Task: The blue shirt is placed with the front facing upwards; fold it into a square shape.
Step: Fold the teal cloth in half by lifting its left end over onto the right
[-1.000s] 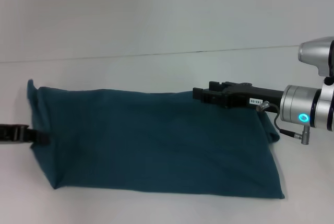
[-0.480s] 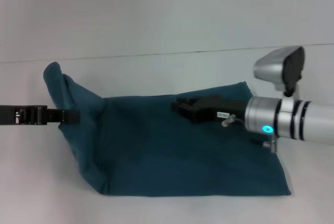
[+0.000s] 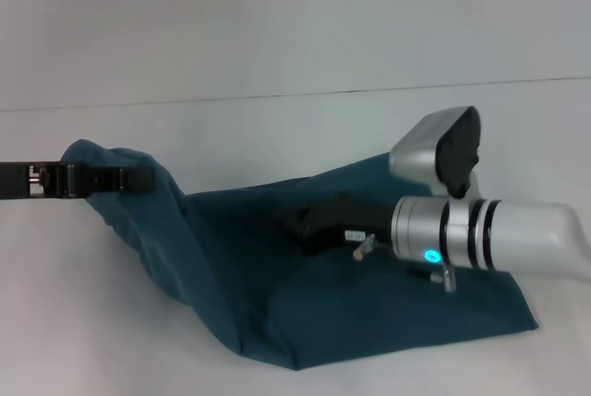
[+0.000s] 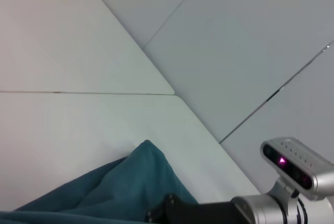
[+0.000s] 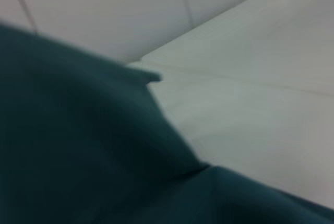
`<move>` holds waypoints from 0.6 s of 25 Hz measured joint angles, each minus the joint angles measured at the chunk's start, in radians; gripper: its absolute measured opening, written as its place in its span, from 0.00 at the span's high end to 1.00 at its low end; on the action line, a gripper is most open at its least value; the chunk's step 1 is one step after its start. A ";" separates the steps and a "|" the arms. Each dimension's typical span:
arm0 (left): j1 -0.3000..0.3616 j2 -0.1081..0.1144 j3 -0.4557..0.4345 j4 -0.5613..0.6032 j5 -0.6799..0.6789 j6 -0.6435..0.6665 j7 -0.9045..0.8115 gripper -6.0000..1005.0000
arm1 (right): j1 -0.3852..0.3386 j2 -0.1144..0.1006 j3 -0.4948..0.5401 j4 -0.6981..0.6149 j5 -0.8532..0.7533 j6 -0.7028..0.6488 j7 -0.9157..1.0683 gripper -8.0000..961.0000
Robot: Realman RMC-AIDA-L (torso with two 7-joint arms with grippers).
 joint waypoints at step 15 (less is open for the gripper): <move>-0.004 0.002 0.002 -0.004 -0.042 0.010 0.007 0.96 | 0.034 0.004 -0.092 0.086 -0.008 -0.005 -0.203 0.99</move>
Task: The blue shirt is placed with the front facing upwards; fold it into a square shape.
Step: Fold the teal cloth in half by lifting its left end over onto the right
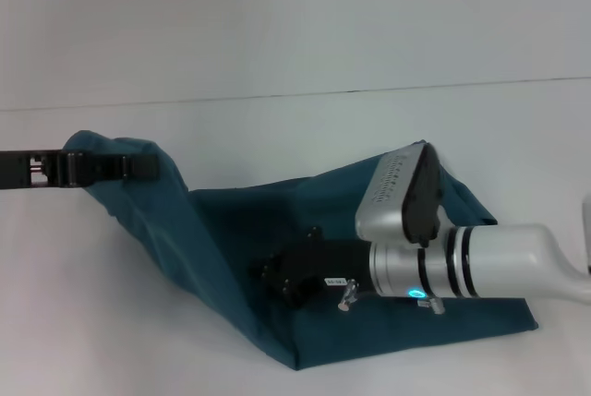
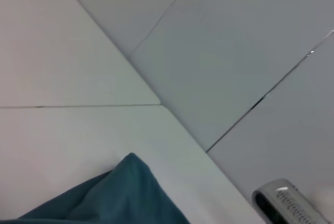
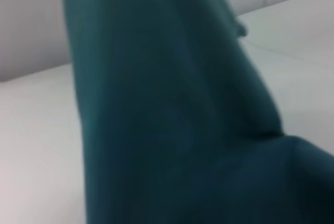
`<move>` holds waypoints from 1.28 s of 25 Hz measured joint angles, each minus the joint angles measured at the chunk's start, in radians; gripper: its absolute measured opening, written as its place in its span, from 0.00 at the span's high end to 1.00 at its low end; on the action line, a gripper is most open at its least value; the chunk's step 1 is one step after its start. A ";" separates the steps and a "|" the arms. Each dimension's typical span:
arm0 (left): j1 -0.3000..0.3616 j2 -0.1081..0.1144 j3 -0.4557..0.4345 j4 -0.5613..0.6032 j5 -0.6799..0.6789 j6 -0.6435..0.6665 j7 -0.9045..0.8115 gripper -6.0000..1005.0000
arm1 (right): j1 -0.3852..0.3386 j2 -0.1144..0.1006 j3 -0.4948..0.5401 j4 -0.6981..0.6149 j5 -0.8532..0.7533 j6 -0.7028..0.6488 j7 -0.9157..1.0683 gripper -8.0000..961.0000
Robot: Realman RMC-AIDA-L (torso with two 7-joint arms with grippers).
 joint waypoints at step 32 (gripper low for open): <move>-0.033 -0.009 0.010 -0.007 -0.067 0.022 0.027 0.96 | 0.208 0.010 0.054 0.170 -0.062 0.131 -0.039 0.99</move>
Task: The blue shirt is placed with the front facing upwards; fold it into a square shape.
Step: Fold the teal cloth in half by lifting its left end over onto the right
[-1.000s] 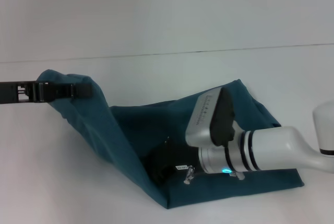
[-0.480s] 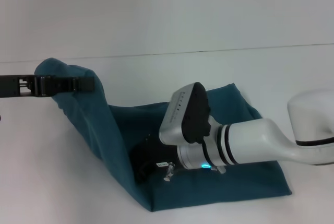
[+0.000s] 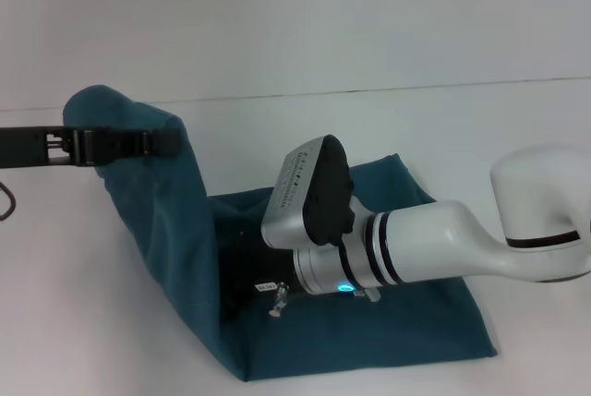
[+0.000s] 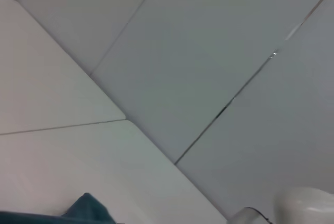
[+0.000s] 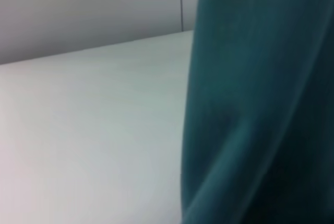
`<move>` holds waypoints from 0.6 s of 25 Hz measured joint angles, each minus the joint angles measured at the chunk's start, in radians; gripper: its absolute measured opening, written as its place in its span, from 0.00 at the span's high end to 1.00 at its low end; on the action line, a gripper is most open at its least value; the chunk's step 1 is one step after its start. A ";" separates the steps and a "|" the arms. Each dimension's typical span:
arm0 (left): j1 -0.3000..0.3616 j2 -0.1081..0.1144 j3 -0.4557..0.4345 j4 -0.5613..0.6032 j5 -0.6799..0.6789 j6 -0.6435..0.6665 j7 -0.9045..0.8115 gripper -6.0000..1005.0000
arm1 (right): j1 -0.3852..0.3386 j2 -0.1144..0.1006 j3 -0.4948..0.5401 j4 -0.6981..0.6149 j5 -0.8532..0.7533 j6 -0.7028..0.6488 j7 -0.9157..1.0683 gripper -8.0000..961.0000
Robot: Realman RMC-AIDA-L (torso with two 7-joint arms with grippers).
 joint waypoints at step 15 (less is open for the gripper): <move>-0.042 -0.029 0.092 -0.090 -0.073 -0.010 0.051 0.96 | -0.109 -0.010 0.076 -0.024 0.000 0.003 -0.011 0.99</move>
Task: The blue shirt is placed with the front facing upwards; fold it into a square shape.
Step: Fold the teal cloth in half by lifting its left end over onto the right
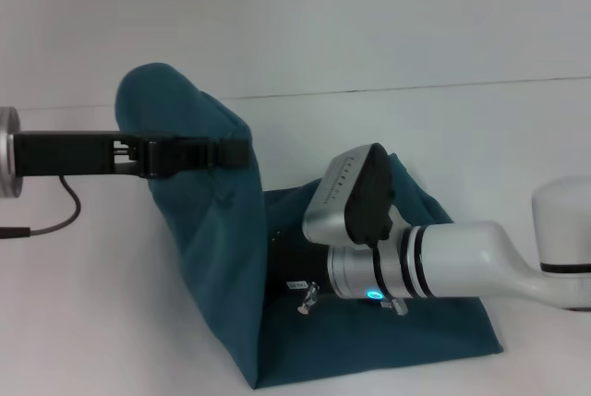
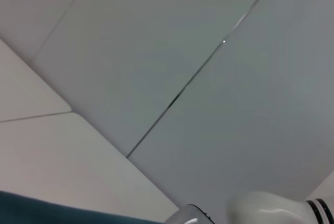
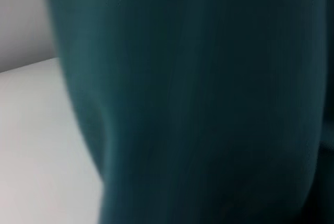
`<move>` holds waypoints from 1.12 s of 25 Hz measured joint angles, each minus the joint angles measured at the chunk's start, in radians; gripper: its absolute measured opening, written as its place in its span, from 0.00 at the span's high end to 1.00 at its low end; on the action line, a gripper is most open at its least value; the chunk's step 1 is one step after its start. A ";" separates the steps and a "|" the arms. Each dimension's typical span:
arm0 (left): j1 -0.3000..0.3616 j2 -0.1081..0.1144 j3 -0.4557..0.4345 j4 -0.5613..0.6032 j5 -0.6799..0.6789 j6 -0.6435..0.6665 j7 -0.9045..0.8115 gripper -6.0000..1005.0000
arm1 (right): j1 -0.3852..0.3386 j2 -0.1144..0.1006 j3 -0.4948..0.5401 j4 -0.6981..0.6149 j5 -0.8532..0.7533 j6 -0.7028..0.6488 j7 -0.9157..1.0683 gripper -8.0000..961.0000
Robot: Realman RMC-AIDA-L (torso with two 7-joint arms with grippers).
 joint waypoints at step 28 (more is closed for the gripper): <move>-0.023 -0.018 0.036 -0.006 -0.006 0.004 0.010 0.96 | -0.044 -0.006 0.162 -0.031 0.001 -0.019 -0.066 0.99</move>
